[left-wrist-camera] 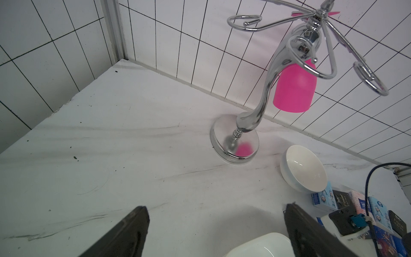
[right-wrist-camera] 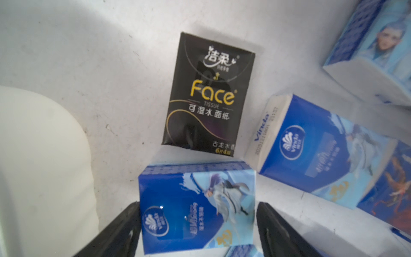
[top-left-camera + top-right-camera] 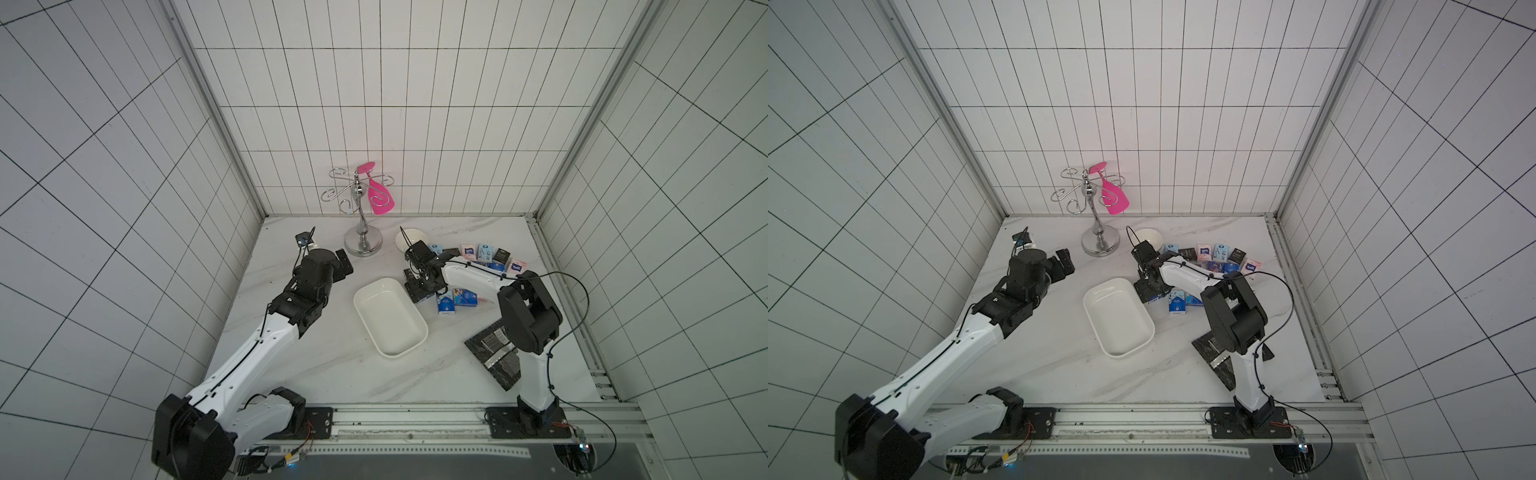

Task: Take the pocket tissues out of the storage box
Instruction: Place the pocket tissues at the center of the board, then reset both arms

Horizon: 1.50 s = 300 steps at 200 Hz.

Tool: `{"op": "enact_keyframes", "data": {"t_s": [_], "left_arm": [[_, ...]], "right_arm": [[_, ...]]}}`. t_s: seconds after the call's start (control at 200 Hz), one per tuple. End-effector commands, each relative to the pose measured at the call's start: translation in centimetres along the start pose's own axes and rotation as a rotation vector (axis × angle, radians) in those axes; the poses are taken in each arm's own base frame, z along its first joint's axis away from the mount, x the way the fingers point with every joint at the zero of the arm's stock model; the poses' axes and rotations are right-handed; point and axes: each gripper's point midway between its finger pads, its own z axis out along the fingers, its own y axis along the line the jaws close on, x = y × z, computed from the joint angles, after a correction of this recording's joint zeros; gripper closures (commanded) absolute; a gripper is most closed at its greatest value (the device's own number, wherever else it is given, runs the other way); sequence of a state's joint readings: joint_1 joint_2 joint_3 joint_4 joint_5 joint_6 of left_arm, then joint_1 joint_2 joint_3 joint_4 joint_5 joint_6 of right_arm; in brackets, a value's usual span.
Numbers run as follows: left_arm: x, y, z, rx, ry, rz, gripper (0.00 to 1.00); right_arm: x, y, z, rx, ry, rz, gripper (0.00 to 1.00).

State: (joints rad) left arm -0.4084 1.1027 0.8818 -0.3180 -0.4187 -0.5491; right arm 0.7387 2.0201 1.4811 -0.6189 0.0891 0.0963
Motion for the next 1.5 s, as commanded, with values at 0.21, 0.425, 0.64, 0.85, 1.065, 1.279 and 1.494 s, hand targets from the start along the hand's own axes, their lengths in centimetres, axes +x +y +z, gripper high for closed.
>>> {"op": "enact_keyframes", "data": {"t_s": [0.21, 0.425, 0.64, 0.85, 1.065, 1.279, 1.494], "left_arm": [[0.1, 0.3, 0.2, -0.008, 0.002, 0.006, 0.01], [0.1, 0.2, 0.2, -0.009, 0.003, 0.006, 0.01], [-0.1, 0.2, 0.3, -0.014, 0.000, 0.005, 0.01], [0.1, -0.1, 0.7, -0.012, 0.013, 0.003, 0.02], [-0.4, -0.6, 0.9, -0.010, 0.014, 0.005, 0.01], [-0.2, -0.7, 1.4, -0.016, 0.019, 0.010, 0.01], [-0.1, -1.4, 2.8, -0.029, 0.042, 0.024, 0.01]], "right_arm": [[-2.2, -1.2, -4.9, 0.023, -0.087, 0.015, 0.12], [-2.6, -2.5, -8.5, 0.064, -0.163, 0.044, 0.01], [-2.9, -6.1, -12.8, 0.201, -0.279, 0.109, 0.01], [-0.5, -14.8, -16.2, 0.306, -0.422, 0.362, 0.01], [6.6, -24.9, -17.0, 0.372, -0.557, 0.692, 0.01], [11.3, -28.4, -15.8, 0.473, -0.638, 0.745, 0.01], [11.9, -29.3, -12.6, 0.535, -0.669, 0.670, 0.01]]}}
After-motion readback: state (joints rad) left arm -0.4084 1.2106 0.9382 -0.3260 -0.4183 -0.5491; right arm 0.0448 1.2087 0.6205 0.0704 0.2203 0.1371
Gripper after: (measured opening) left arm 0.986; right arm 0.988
